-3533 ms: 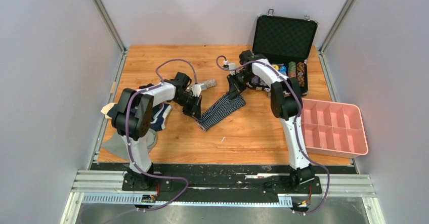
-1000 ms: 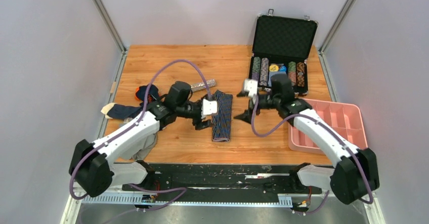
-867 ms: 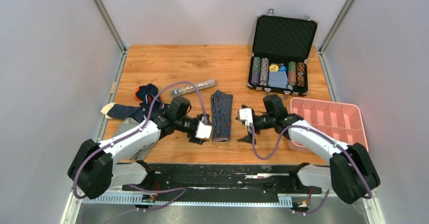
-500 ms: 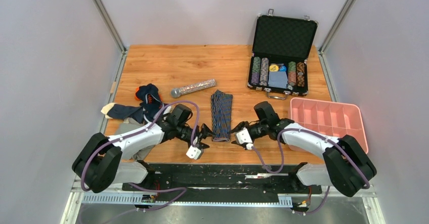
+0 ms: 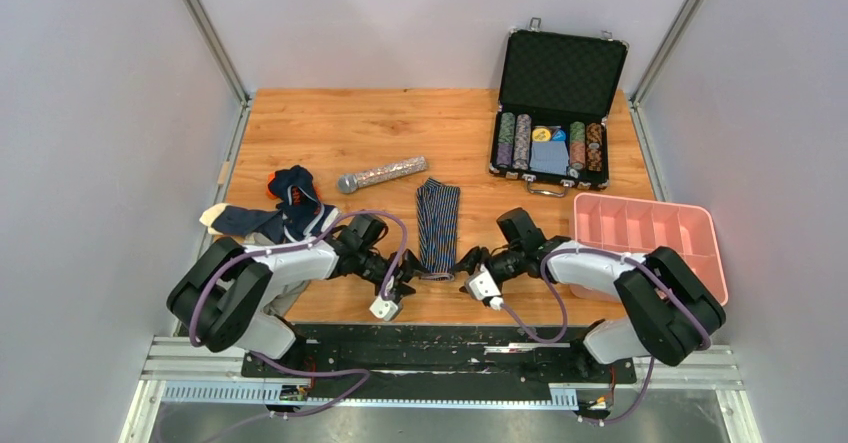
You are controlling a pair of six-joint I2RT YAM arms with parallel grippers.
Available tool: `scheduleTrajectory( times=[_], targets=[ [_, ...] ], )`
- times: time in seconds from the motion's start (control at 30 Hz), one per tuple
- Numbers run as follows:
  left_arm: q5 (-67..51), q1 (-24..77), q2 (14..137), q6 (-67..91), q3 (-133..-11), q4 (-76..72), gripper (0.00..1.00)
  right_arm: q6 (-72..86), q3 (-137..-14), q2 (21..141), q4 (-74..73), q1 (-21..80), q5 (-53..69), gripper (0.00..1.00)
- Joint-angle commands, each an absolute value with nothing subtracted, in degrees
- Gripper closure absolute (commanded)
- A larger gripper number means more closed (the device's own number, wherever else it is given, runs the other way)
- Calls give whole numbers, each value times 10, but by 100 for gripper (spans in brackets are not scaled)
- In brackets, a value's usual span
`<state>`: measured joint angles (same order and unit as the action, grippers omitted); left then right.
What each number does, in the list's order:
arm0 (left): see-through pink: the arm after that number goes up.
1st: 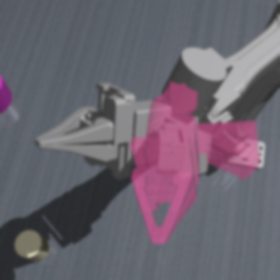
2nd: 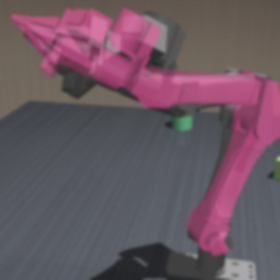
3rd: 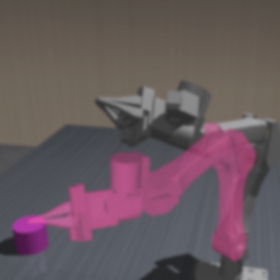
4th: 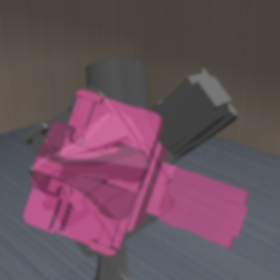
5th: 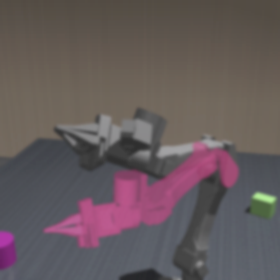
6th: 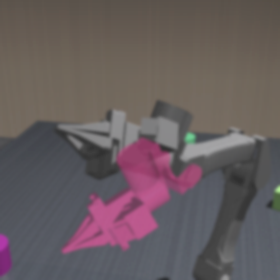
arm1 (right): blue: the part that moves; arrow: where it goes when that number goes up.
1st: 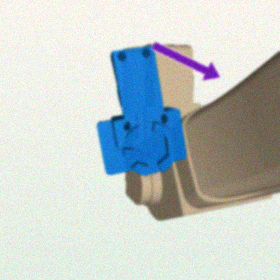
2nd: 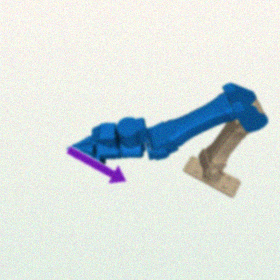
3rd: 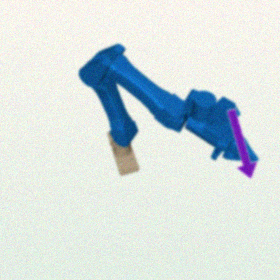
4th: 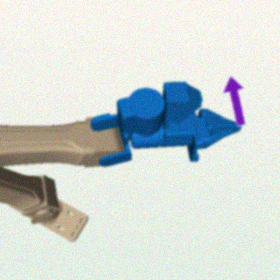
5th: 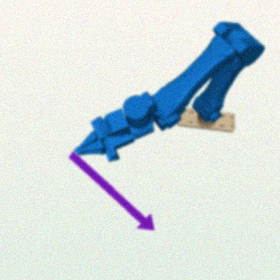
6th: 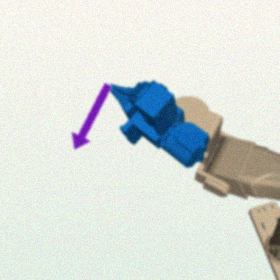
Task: Roll the underwear
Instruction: Roll the underwear to the center of the board.
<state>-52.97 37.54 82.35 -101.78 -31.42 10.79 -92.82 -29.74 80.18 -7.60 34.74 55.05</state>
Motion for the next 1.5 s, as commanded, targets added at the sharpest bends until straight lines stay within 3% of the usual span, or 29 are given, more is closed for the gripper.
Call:
scheduleTrajectory(
  times=[0.0, 0.5, 0.77, 0.97, 1.1, 1.27, 1.47],
  targets=[
    [-528, 378, 836, -1031, -313, 57, 35, -970, -315, 824, -51, 350, 561, 49],
    [-509, 378, 864, -1039, -323, 66, 45, -1015, -338, 889, -27, 349, 556, 51],
    [-501, 378, 889, -1036, -335, 66, 57, -1033, -341, 914, 3, 349, 561, 61],
    [-501, 378, 910, -1019, -342, 53, 63, -1025, -327, 933, 62, 348, 561, 60],
    [-499, 378, 916, -1005, -346, 48, 64, -1027, -333, 952, 62, 348, 562, 68],
    [-489, 377, 911, -955, -345, 18, 59, -1011, -343, 944, 34, 345, 567, 89],
    [-472, 371, 853, -891, -293, -75, 43, -972, -374, 910, -42, 324, 620, 93]
  ],
)
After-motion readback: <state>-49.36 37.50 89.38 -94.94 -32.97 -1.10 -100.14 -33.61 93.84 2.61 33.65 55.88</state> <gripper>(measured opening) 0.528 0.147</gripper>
